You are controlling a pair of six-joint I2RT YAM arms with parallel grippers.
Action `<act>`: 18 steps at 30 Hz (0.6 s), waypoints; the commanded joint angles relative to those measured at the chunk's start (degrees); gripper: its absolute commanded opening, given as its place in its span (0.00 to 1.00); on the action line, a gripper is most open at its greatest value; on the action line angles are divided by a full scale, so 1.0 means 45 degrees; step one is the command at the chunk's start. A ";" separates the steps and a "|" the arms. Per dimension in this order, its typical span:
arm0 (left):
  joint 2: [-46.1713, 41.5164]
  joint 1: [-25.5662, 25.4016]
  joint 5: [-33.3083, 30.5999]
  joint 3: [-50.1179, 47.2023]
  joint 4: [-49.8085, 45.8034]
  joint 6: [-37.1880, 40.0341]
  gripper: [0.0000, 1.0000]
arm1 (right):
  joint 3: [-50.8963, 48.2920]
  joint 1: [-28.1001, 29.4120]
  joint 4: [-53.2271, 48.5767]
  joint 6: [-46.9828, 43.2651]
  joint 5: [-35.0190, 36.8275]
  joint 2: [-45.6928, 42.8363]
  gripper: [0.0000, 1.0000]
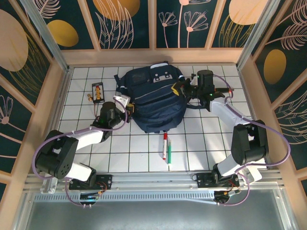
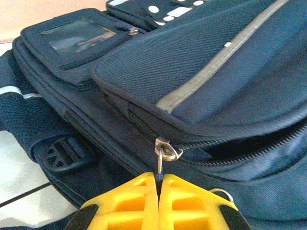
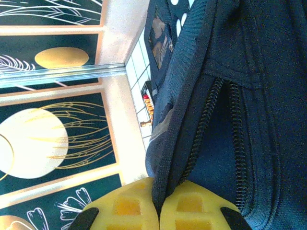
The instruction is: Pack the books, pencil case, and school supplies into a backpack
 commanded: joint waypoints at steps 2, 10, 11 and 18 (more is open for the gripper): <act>0.0560 0.0564 -0.1074 0.0742 -0.0097 -0.0371 0.00 | 0.0745 -0.0430 0.0888 -0.0177 -0.0212 -0.0722 0.00; 0.2380 0.0741 -0.0644 0.2819 -0.1242 -0.0881 0.00 | 0.0728 -0.0320 0.0715 -0.0428 -0.0467 -0.0782 0.00; 0.2619 0.0741 -0.0405 0.3006 -0.1289 -0.0955 0.00 | 0.0725 -0.0315 0.0697 -0.0446 -0.0522 -0.0773 0.00; 0.3003 0.0795 -0.0418 0.3837 -0.1522 -0.1055 0.04 | 0.0859 -0.0174 0.0503 -0.0551 -0.0529 -0.0724 0.00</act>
